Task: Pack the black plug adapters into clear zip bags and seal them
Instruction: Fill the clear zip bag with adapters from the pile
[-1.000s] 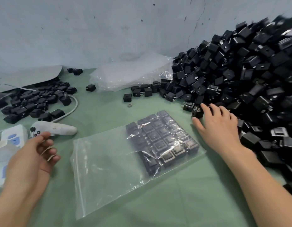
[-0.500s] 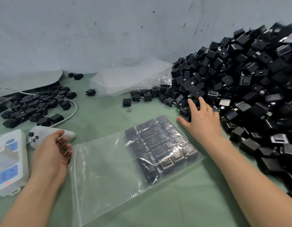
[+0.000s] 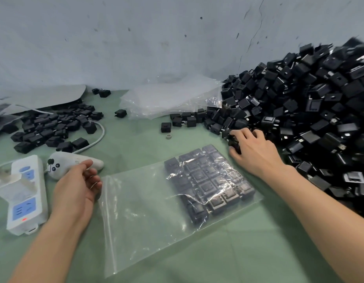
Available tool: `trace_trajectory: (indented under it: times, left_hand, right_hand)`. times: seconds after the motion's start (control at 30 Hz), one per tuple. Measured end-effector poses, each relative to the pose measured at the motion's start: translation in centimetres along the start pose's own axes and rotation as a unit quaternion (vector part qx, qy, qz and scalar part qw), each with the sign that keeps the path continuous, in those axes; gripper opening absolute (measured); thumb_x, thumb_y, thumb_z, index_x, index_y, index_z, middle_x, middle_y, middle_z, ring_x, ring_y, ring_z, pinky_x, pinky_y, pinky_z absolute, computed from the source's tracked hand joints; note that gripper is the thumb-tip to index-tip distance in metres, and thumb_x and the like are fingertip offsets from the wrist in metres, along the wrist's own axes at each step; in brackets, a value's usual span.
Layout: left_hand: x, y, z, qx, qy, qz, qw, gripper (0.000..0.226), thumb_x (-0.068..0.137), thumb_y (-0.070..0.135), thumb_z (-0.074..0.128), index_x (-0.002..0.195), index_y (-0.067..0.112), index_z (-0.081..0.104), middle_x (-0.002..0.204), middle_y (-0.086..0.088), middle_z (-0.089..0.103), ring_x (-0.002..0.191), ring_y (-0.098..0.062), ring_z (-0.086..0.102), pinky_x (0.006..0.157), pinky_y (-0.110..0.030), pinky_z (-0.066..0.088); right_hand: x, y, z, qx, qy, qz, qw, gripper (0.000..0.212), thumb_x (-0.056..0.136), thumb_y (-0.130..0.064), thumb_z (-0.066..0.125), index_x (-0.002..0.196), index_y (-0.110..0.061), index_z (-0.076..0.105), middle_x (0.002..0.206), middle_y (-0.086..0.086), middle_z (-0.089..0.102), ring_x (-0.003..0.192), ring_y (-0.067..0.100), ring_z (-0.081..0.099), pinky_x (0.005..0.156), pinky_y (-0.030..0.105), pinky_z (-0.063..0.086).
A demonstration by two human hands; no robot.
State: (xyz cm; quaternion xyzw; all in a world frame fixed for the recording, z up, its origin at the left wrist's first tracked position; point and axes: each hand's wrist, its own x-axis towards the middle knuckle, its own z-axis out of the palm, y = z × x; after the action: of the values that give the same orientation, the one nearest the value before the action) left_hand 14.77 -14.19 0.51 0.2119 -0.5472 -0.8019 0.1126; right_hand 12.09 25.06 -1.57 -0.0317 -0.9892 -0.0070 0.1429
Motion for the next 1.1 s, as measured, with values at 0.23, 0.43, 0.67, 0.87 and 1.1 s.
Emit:
trace_trajectory:
  times: [0.23, 0.43, 0.67, 0.87, 1.1]
  left_hand:
    - [-0.1, 0.0, 0.0, -0.002, -0.004, 0.009, 1.0, 0.014, 0.099, 0.015, 0.05, 0.095, 0.019, 0.063, 0.062, 0.006, 0.054, 0.053, -0.006, 0.048, 0.044, -0.014, 0.043]
    - [0.1, -0.1, 0.0, 0.002, 0.0, 0.011, 1.0, 0.013, 0.098, 0.015, 0.052, 0.093, 0.019, 0.063, 0.062, 0.006, 0.055, 0.055, -0.007, 0.048, 0.047, -0.015, 0.044]
    - [0.6, -0.3, -0.3, 0.0, -0.012, 0.01, 1.0, 0.014, 0.098, 0.016, 0.051, 0.093, 0.018, 0.064, 0.06, 0.007, 0.057, 0.054, -0.007, 0.05, 0.046, -0.015, 0.045]
    - [0.7, -0.4, -0.5, -0.005, -0.02, 0.008, 1.0, 0.015, 0.098, 0.015, 0.05, 0.091, 0.018, 0.064, 0.062, 0.006, 0.056, 0.053, -0.006, 0.05, 0.045, -0.014, 0.045]
    - [0.4, -0.4, -0.6, -0.003, -0.034, 0.008, 0.999, 0.017, 0.098, 0.012, 0.048, 0.092, 0.017, 0.063, 0.068, 0.003, 0.053, 0.058, -0.008, 0.048, 0.047, -0.014, 0.045]
  right_hand:
    - [1.6, -1.1, 0.0, 0.029, -0.01, 0.02, 0.999, 0.051, 0.099, -0.052, 0.04, 0.145, -0.029, 0.04, 0.157, 0.001, 0.03, 0.129, 0.034, 0.043, 0.08, 0.043, 0.048]
    - [2.2, -0.8, -0.2, 0.049, -0.009, -0.003, 0.999, 0.046, 0.097, -0.05, 0.044, 0.139, -0.031, 0.041, 0.143, -0.006, 0.049, 0.124, 0.032, 0.044, 0.071, 0.037, 0.045]
    - [1.7, -1.2, -0.8, 0.043, -0.053, 0.012, 0.998, 0.048, 0.096, -0.053, 0.043, 0.14, -0.033, 0.042, 0.147, -0.002, 0.04, 0.127, 0.033, 0.039, 0.082, 0.044, 0.046]
    - [-2.0, -1.2, -1.0, 0.039, -0.019, 0.017, 0.999, 0.047, 0.093, -0.061, 0.045, 0.12, -0.023, 0.047, 0.146, -0.003, 0.044, 0.133, 0.031, 0.041, 0.081, 0.043, 0.049]
    - [-4.6, -0.8, -1.0, 0.043, 0.041, 0.038, 0.998, 0.046, 0.088, -0.06, 0.048, 0.114, -0.022, 0.052, 0.118, -0.003, 0.058, 0.116, 0.026, 0.047, 0.08, 0.042, 0.049]
